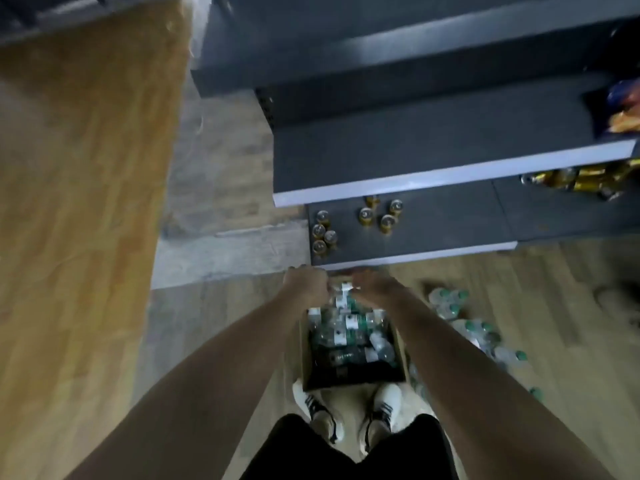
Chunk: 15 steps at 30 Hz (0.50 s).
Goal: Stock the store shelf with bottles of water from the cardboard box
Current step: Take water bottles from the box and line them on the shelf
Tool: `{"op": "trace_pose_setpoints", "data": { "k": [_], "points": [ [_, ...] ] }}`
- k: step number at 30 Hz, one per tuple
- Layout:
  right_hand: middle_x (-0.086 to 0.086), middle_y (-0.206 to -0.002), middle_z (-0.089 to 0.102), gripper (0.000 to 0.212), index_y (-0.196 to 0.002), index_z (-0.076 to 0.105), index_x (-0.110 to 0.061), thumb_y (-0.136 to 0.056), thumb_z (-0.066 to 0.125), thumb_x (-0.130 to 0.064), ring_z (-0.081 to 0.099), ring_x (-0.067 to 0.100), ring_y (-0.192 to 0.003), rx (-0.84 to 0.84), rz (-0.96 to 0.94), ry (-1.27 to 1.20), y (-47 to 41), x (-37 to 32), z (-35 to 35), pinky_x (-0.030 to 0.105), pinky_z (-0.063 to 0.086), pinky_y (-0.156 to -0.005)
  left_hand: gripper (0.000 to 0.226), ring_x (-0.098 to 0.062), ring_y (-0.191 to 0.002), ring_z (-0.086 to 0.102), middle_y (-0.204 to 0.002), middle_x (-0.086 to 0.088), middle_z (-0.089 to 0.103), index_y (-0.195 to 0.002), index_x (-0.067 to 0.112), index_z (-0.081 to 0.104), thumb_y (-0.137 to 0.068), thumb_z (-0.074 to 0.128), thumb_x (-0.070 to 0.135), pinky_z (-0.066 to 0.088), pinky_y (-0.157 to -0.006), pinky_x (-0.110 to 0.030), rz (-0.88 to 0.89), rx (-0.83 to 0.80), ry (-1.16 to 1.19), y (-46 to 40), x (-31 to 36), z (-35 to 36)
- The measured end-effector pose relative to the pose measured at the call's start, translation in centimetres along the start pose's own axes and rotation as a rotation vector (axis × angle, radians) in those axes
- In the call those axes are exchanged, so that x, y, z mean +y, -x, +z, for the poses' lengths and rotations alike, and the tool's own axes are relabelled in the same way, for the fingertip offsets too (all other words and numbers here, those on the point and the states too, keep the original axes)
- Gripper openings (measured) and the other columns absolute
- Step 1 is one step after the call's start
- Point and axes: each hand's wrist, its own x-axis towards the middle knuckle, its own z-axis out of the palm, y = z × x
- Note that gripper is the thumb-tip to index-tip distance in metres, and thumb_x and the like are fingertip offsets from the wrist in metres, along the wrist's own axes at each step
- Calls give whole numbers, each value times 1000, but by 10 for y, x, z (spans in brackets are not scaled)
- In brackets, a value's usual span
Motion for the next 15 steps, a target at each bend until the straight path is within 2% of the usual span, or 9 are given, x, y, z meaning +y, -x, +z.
{"op": "trace_pose_setpoints", "data": {
  "k": [2, 5, 7, 10, 13, 15],
  "points": [
    [15, -127, 59, 39, -126, 57, -6, -96, 55, -31, 57, 34, -119, -37, 42, -40, -19, 19, 44, 37, 48, -93, 31, -26, -108, 61, -113, -4, 65, -114, 16, 66, -95, 51, 36, 46, -87, -34, 9, -37, 5, -24, 1, 43],
    [17, -116, 61, 40, -124, 53, -4, -97, 57, -32, 61, 34, -108, -63, 106, -127, -47, 48, 106, 34, 48, -79, 28, -23, -85, 59, -90, -3, 58, -109, 11, 61, -97, 48, 32, 53, -78, -36, 36, -165, -2, -64, 3, 105],
    [16, -119, 60, 41, -129, 51, -5, -97, 56, -31, 61, 34, -108, -92, 135, -171, -63, 67, 144, 37, 52, -81, 25, -22, -81, 60, -83, -1, 54, -107, 9, 61, -98, 47, 28, 55, -77, -36, 40, -237, 8, -88, 2, 148],
    [16, -128, 56, 46, -137, 46, -8, -98, 57, -29, 58, 33, -113, -87, 191, -209, -82, 96, 202, 39, 52, -87, 25, -27, -94, 62, -99, -9, 61, -113, 9, 59, -100, 47, 26, 53, -76, -36, 41, -296, 66, -115, 2, 212],
    [17, -126, 58, 42, -135, 49, -11, -96, 58, -25, 57, 34, -113, -57, 229, -225, -106, 122, 255, 39, 52, -87, 29, -31, -104, 61, -115, -15, 63, -120, 6, 58, -100, 46, 24, 49, -77, -37, 36, -323, 120, -143, -3, 273],
    [17, -123, 59, 41, -133, 51, -12, -93, 57, -22, 58, 35, -112, -54, 239, -236, -127, 134, 287, 38, 53, -85, 29, -31, -104, 60, -117, -17, 63, -121, 4, 59, -99, 47, 19, 49, -79, -37, 20, -340, 160, -162, -9, 311]
  ]
}}
